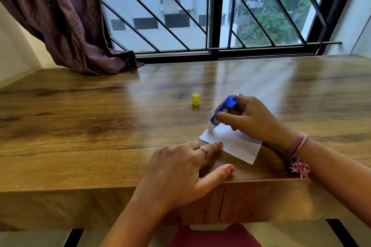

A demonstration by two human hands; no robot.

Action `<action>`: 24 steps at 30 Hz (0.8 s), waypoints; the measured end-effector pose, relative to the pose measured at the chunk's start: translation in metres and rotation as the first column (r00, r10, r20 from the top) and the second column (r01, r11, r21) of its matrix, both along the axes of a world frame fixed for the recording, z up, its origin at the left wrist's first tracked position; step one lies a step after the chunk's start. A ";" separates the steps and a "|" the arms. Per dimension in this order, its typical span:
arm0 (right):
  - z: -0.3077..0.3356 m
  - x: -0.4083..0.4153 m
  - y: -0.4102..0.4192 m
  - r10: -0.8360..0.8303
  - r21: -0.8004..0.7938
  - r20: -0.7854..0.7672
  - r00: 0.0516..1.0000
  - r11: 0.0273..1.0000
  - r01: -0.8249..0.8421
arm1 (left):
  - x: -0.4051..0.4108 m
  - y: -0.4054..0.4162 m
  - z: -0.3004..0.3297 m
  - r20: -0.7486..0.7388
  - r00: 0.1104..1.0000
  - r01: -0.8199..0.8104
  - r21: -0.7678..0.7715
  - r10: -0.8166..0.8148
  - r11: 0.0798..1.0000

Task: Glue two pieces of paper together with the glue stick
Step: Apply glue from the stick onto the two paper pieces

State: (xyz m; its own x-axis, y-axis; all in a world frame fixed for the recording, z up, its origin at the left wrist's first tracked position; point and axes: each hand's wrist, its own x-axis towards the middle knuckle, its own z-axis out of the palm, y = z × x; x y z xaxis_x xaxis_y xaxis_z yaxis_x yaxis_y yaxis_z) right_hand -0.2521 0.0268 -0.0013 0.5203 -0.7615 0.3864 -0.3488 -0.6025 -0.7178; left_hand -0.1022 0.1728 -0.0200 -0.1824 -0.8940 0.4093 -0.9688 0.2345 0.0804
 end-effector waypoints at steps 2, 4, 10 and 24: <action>0.001 0.000 -0.001 -0.026 -0.023 -0.016 1.000 0.999 0.025 | 0.000 0.000 0.000 -0.004 1.000 0.004 0.009 -0.004 1.000; 0.003 -0.001 -0.003 -0.063 -0.041 -0.023 0.998 0.997 0.062 | 0.001 0.000 0.000 -0.011 1.000 0.005 0.016 -0.005 1.000; 0.004 0.000 0.000 -0.024 -0.030 -0.034 0.999 0.999 0.023 | 0.004 -0.002 -0.001 -0.062 0.998 0.026 0.045 -0.023 0.999; 0.007 -0.001 -0.008 -0.114 -0.086 -0.051 0.992 0.990 0.109 | 0.004 -0.003 0.000 -0.046 0.999 0.020 0.038 -0.018 0.999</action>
State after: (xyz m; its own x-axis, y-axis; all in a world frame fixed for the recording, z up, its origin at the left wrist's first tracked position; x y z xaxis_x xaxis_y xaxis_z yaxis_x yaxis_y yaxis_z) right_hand -0.2534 0.0189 0.0061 0.4567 -0.7823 0.4235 -0.4552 -0.6146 -0.6443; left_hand -0.0981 0.1698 -0.0202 -0.1809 -0.9058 0.3832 -0.9593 0.2484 0.1342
